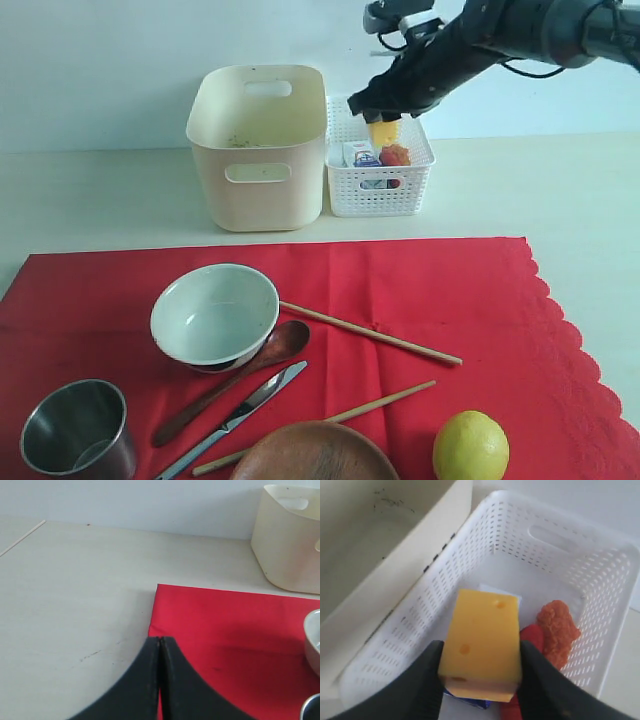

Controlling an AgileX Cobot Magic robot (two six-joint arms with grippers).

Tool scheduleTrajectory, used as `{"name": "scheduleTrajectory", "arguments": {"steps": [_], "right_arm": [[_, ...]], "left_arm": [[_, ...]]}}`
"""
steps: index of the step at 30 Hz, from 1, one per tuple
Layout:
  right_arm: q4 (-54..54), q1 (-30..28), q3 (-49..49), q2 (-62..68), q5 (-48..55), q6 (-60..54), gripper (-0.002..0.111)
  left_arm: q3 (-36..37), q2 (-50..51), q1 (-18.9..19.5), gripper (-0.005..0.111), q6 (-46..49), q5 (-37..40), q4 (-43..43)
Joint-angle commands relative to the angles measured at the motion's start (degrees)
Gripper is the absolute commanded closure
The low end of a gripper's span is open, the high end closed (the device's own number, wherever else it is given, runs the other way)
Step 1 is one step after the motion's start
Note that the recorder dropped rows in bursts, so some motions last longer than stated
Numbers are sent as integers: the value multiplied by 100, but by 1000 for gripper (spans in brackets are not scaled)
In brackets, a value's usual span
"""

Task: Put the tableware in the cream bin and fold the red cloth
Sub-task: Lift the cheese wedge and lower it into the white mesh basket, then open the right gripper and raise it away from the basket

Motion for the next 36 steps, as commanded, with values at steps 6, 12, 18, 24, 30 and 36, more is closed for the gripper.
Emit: {"name": "scheduleTrajectory", "arguments": {"steps": [6, 12, 18, 24, 30, 36], "right_arm": [[-710, -29, -279, 495, -213, -141, 67], [-863, -29, -279, 271, 16, -110, 27], [-863, -29, -279, -191, 452, 249, 28], [-863, -29, -279, -584, 1343, 494, 29], [-853, -29, -254, -866, 2414, 645, 35], [-863, -29, -254, -1115, 3211, 971, 37]], "left_arm": [[-4, -32, -27, 106, 1, -33, 32], [-4, -32, -27, 106, 1, -33, 32], [-4, -32, -27, 106, 1, -33, 32], [-4, -32, -27, 106, 1, -33, 32], [-4, -32, -27, 106, 1, -33, 32], [-4, -32, -27, 106, 1, -33, 32]]}}
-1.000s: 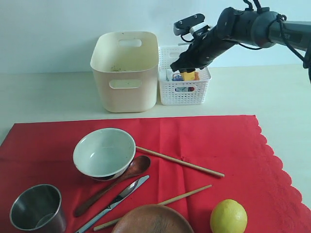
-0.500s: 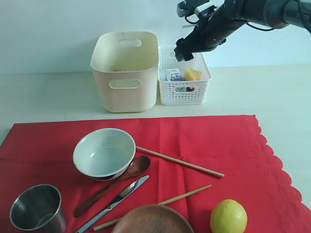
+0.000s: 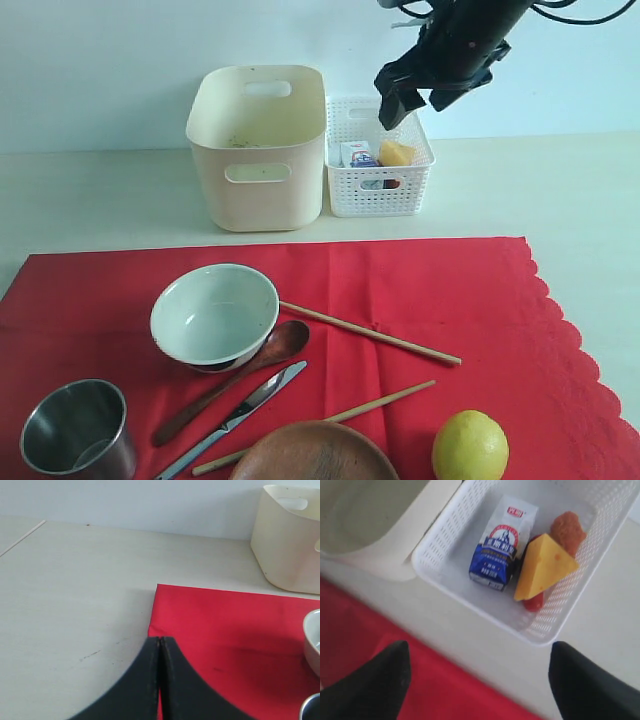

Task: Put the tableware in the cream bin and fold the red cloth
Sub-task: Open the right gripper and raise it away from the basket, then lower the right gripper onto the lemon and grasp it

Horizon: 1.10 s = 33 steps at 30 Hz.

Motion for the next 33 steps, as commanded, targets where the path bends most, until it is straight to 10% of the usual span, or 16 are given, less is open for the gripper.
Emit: {"name": "scheduleTrajectory", "arguments": {"steps": [1, 33], "right_arm": [[-42, -29, -16, -238, 512, 271, 38], [496, 21, 5283, -3333, -382, 490, 38]], "left_arm": [[-4, -32, -27, 106, 1, -33, 32], [-4, -32, -27, 106, 1, -33, 32]]}}
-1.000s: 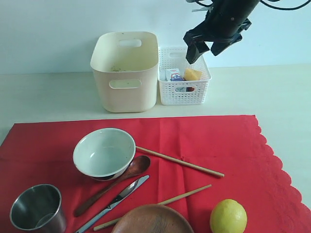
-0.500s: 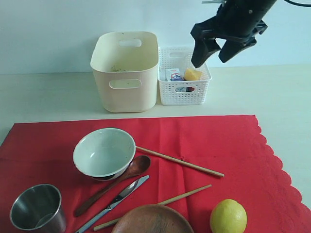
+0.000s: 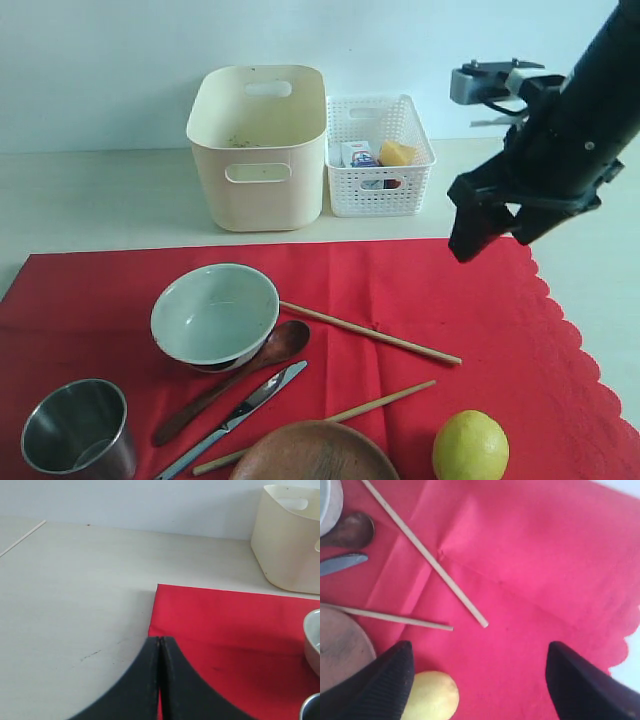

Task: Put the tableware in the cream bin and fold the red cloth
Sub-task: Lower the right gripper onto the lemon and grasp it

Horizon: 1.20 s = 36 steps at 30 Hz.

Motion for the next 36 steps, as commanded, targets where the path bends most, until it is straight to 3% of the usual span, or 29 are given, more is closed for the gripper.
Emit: {"name": "scheduleTrajectory", "arguments": {"steps": [1, 13, 22, 29, 36], "right_arm": [[119, 84, 703, -384, -224, 108, 38], [-585, 1401, 1668, -585, -30, 895, 38], [-141, 1423, 1668, -561, -98, 913, 38], [-244, 1423, 1668, -178, -196, 1380, 26], [-188, 1423, 1668, 487, -317, 1622, 24]], "left_arm": [[-4, -32, -27, 106, 1, -33, 32], [-4, -32, -27, 106, 1, -33, 32], [-4, -32, -27, 106, 1, -33, 32], [-4, -32, -27, 106, 1, -33, 32], [-4, -32, -27, 106, 1, -33, 32]]}}
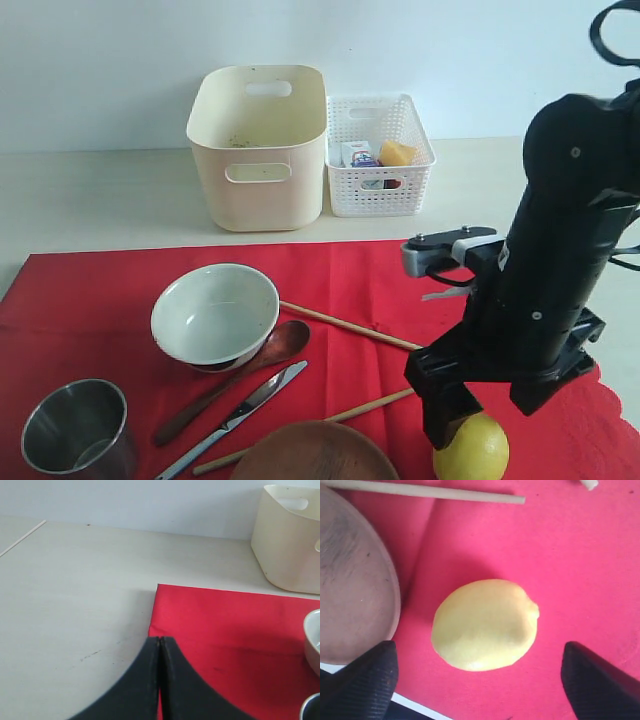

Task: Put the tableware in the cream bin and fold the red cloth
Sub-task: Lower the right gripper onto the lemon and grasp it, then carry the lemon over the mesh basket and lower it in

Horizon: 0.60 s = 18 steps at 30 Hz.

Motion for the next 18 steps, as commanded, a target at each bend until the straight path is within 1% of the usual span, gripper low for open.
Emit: {"name": "scheduleTrajectory", "arguments": {"steps": [1, 6, 8, 10, 15, 18], "right_arm": [[48, 20, 21, 442, -94, 106, 24], [179, 20, 21, 866, -104, 73, 25], [197, 20, 21, 1011, -104, 73, 28], [197, 20, 21, 1079, -143, 41, 40], [-34, 20, 21, 1080, -255, 42, 87], [-198, 20, 21, 1022, -255, 42, 107]], "left_arm": [[-4, -32, -27, 106, 1, -33, 32], [-4, -32, -27, 106, 1, -33, 32], [-4, -32, -27, 106, 1, -33, 32], [-4, -32, -27, 106, 1, -33, 32], [-4, -32, -27, 106, 1, -33, 32], [-4, -32, -27, 106, 1, -33, 32]]}}
